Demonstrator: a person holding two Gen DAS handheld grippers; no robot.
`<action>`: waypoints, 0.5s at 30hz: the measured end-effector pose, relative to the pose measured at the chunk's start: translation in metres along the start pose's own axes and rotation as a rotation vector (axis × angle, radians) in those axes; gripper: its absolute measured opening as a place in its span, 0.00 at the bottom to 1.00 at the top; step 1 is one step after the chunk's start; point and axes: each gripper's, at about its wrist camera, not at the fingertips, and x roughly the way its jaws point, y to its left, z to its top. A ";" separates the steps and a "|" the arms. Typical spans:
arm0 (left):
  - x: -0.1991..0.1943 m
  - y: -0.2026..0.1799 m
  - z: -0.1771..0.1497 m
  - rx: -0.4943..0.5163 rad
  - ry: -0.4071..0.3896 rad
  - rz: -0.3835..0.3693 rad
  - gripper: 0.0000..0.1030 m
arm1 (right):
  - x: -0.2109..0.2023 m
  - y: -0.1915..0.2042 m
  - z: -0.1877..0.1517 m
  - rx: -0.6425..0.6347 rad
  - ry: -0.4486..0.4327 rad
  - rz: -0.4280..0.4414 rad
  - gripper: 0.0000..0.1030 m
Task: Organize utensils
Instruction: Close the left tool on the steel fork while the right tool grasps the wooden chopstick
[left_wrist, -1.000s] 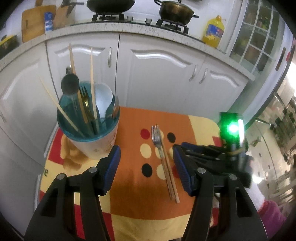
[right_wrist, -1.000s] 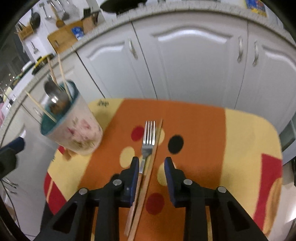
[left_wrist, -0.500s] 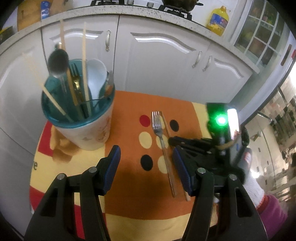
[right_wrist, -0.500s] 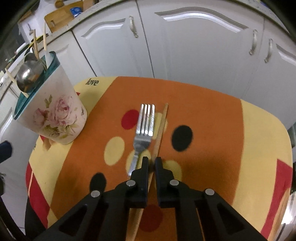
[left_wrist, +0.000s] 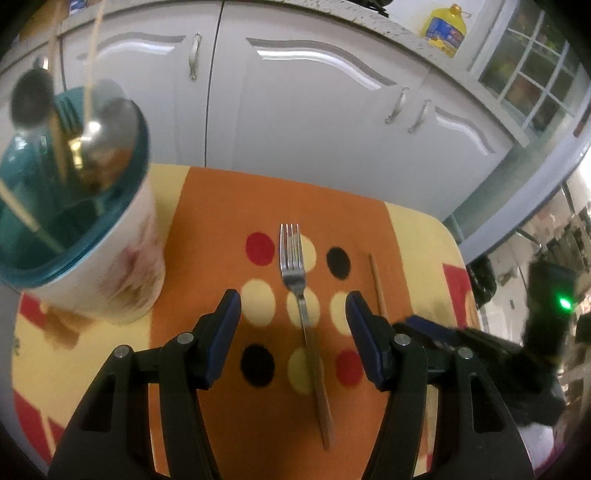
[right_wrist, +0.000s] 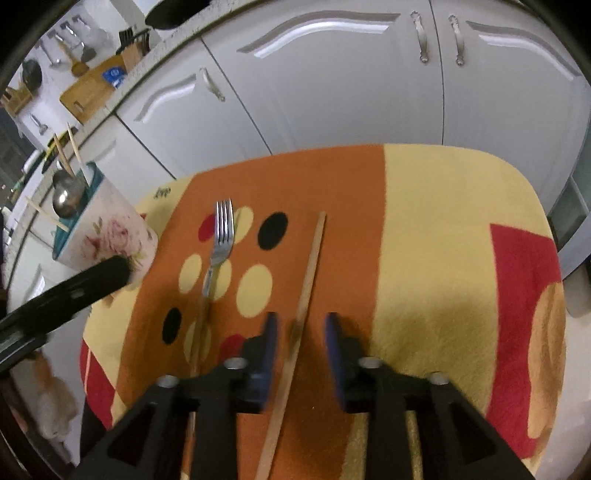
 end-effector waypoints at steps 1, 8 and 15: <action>0.006 0.001 0.002 -0.006 -0.003 -0.002 0.57 | -0.001 -0.001 0.001 0.003 -0.002 0.011 0.27; 0.044 0.007 0.017 -0.034 0.003 0.023 0.54 | 0.003 -0.001 0.011 -0.002 -0.017 0.045 0.27; 0.066 0.012 0.032 -0.035 0.027 0.039 0.40 | 0.015 -0.003 0.028 -0.026 -0.013 0.055 0.27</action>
